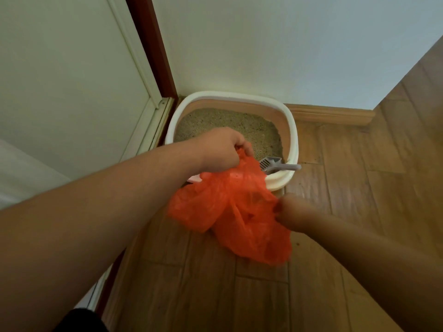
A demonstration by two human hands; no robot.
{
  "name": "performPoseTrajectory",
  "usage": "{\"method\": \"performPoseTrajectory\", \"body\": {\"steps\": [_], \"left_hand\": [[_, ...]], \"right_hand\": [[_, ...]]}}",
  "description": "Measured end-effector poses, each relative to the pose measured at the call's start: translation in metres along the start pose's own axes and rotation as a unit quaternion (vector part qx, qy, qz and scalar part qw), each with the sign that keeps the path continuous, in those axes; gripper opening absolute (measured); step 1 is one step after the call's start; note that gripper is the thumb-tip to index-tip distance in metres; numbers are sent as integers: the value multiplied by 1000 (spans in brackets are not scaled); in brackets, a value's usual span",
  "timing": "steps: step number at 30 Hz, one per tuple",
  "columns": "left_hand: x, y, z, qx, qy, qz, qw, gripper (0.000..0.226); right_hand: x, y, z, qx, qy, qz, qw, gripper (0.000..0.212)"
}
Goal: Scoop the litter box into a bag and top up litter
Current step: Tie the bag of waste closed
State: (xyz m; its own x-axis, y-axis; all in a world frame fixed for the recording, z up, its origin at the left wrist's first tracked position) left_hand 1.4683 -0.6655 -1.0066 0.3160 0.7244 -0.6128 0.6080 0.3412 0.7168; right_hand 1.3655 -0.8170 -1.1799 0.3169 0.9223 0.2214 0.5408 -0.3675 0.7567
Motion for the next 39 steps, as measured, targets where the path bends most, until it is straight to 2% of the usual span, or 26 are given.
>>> {"method": "performPoseTrajectory", "body": {"steps": [4,7,9,10,12,13,15,16,19,21,23,25,26,27,28,29,30,32,34,36,39], "left_hand": [[-27,11,-17,-11,0,-8,1000,55],[-38,15,-31,-26,11,-51,998,57],[-44,18,-38,-43,9,-75,996,59],[-46,21,-41,-51,8,-87,995,61],[-49,26,-48,-65,0,-102,993,60],[-48,28,-51,-73,-3,-101,992,58],[-51,33,-57,-82,-11,-76,994,53],[-52,37,-58,-92,-17,-71,993,50],[-50,39,-63,-113,1,-119,986,39],[-53,43,-63,-144,4,-46,988,32],[-59,44,-58,-159,-10,43,986,28],[-65,49,-52,-170,-6,61,984,22],[-68,53,-50,-178,-2,73,981,23],[-70,56,-47,-178,-1,89,980,26],[-70,57,-44,-163,-2,105,981,30],[-68,55,-42,-133,1,107,985,35],[-65,50,-41,-85,5,93,992,43],[-56,35,-47,39,22,75,996,78],[-51,27,-58,124,24,123,984,102],[-54,35,-56,109,0,163,981,100],[-62,51,-44,13,-26,190,981,85]], "right_hand": [[20,61,-42,-30,33,67,997,23],[40,115,-88,-67,40,146,986,36],[45,135,-112,-58,20,244,968,46],[47,141,-122,-45,13,298,953,58],[48,146,-135,-27,16,428,903,78],[47,148,-141,-17,23,514,857,78],[43,153,-148,-3,27,657,753,63],[42,156,-149,6,28,692,722,56],[41,164,-145,10,57,751,657,52],[39,169,-137,3,62,789,611,57],[40,172,-132,1,70,803,591,59],[40,182,-128,-26,87,804,587,58],[36,187,-126,-57,89,794,598,56],[30,193,-125,-106,83,762,633,53],[21,199,-126,-170,71,703,687,48],[15,208,-129,-231,61,629,740,42],[11,215,-131,-271,56,568,775,35],[7,222,-135,-304,51,515,800,24],[5,229,-140,-336,40,465,818,21],[7,234,-142,-360,37,412,836,20],[7,236,-139,-365,39,402,839,17]]}}
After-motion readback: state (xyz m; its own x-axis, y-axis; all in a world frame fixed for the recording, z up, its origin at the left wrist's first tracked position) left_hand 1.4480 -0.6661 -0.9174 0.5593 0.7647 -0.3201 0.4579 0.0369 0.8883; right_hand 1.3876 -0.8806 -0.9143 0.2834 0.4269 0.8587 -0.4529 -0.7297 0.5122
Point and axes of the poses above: each hand's wrist, its own z-axis towards the middle knuckle, its own y-axis out of the back of the hand, x = y × z, the point moved 10 cm from there along z, towards the middle knuckle, and after that the axes turned 3 degrees about -y, right-handed, at the moved point
